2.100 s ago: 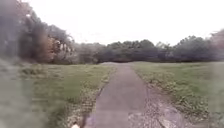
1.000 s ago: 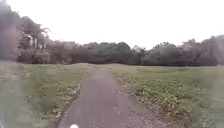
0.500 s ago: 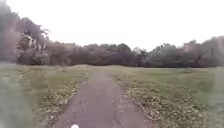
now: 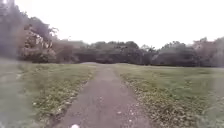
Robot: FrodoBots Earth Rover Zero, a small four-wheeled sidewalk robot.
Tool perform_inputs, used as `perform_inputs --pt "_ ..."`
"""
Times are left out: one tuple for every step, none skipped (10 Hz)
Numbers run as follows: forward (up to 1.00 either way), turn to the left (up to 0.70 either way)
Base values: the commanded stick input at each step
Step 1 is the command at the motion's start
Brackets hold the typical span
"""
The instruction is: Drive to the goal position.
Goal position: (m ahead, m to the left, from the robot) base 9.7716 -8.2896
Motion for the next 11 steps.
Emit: perform_inputs --pt "0.85 0.01" --pt "0.85 0.01" --pt "0.85 0.01" --pt "0.85 0.01" --pt "0.85 0.01" --pt "0.85 0.01" --pt "0.85 0.01" --pt "0.85 0.01" --pt "0.85 0.01" --pt "0.85 0.03" --pt "0.85 0.06"
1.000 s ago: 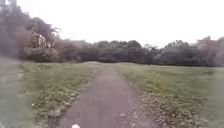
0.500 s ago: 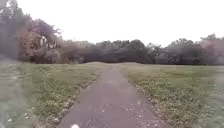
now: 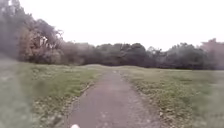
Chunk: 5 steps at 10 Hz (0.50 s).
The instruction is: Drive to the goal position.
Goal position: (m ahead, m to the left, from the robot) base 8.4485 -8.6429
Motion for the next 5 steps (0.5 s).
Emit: perform_inputs --pt "0.85 0.09" --pt "0.85 0.11" --pt "0.85 0.12" --pt "0.85 0.01" --pt "0.85 0.01"
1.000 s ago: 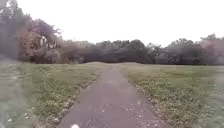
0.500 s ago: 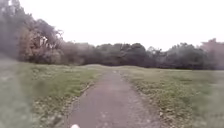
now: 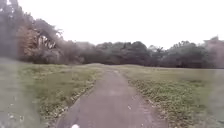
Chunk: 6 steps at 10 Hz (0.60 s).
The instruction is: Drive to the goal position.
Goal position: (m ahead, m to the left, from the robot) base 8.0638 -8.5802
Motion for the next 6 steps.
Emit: perform_inputs --pt "0.85 0.01" --pt "0.85 0.01" --pt "0.85 0.01" --pt "0.85 0.01" --pt "0.85 0.01" --pt "0.85 0.01"
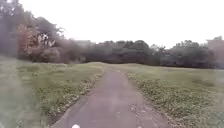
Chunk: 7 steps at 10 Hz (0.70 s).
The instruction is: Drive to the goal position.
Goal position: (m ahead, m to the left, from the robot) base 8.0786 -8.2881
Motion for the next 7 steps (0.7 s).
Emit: perform_inputs --pt "0.85 0.01" --pt "0.85 0.01" --pt "0.85 0.01" --pt "0.85 0.01" --pt "0.85 0.01" --pt "0.85 0.01" --pt "0.85 0.01"
